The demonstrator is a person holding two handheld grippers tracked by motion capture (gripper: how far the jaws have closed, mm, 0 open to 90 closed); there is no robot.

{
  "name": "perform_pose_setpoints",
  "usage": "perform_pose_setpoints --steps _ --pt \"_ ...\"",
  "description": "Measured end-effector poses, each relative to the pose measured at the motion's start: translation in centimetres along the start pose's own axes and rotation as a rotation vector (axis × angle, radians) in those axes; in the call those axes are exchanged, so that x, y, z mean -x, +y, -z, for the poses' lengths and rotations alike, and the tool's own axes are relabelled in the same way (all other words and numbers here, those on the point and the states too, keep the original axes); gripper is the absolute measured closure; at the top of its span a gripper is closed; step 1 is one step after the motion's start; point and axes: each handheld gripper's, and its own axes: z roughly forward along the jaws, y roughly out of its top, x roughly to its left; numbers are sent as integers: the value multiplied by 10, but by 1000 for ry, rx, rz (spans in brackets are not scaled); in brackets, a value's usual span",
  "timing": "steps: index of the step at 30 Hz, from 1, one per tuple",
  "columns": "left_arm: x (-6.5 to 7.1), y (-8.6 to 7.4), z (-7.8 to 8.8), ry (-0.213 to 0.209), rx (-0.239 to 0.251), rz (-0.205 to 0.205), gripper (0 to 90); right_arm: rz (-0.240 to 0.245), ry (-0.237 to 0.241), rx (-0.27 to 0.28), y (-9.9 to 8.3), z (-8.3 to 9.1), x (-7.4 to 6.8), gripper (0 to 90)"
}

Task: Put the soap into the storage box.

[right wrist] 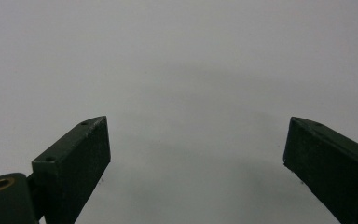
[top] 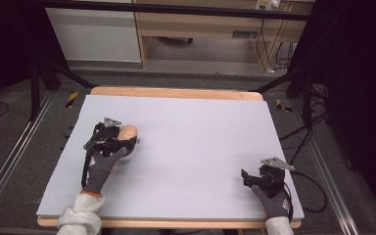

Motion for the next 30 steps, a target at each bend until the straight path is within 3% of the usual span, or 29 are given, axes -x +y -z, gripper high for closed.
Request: perform_pose_setpoints --steps 17,30 --pt "-4 -7 -8 13 -38 4 314 -3 2 0 0 0 0 74" --pt "-4 -9 -8 10 -33 7 308 -3 3 -2 0 0 -1 73"
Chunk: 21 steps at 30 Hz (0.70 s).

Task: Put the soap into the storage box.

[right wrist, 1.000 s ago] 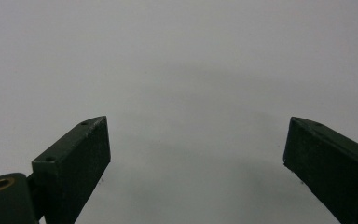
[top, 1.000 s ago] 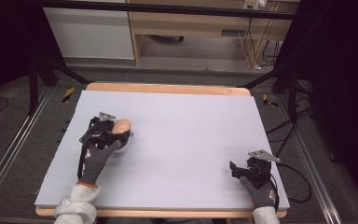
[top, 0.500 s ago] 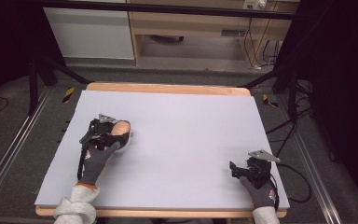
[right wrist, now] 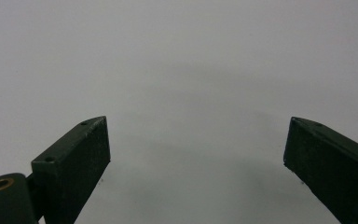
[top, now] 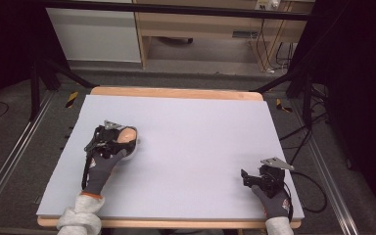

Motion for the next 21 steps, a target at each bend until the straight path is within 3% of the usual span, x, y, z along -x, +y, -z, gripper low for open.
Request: perform_pose_setpoints --steps 21 --pt "8 0 1 8 20 -26 273 -2 1 2 0 0 0 71"
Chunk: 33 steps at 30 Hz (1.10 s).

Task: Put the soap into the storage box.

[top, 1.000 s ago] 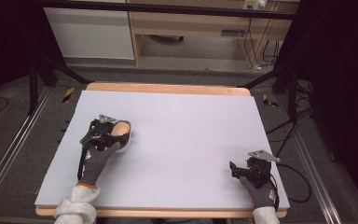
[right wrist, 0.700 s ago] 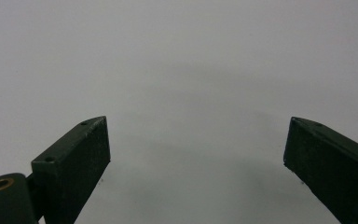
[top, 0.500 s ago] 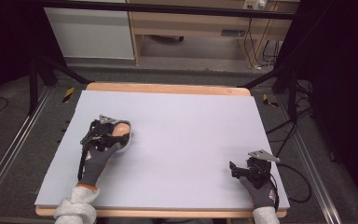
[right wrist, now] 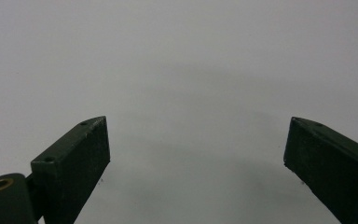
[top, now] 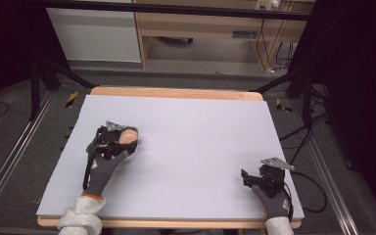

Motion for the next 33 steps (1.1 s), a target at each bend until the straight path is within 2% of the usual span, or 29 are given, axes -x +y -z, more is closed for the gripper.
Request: perform_pose_setpoints --steps 7,9,15,25,33 --pt "6 3 5 -4 38 -10 269 4 0 2 0 0 0 71" --pt "8 4 7 2 40 -23 265 5 -1 2 0 0 0 71" --pt "11 4 7 -5 40 -24 265 5 -1 1 0 0 0 71" --pt "20 2 20 -66 75 -42 278 -1 -5 -1 0 0 0 71" --pt "26 -15 33 -101 85 -64 286 -2 -4 1 -1 1 1 71"
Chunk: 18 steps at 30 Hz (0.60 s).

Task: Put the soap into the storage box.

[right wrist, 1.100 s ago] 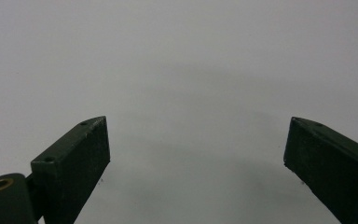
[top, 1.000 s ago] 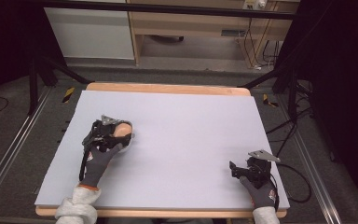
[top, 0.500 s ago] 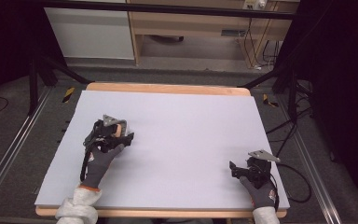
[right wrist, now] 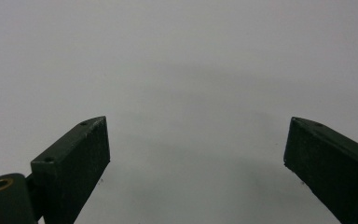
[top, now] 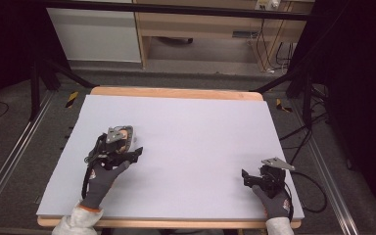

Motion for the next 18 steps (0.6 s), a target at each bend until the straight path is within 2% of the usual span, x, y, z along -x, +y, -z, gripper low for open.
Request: perform_pose_setpoints --steps 4,12,18 --pt "2 -13 6 -6 -3 -11 287 -4 -2 0 -1 1 0 71" --pt "2 -38 13 -4 -42 -28 282 1 -10 1 -1 1 1 69" --pt "-2 -52 22 -5 -43 -23 260 -12 -14 -3 -2 1 2 69"
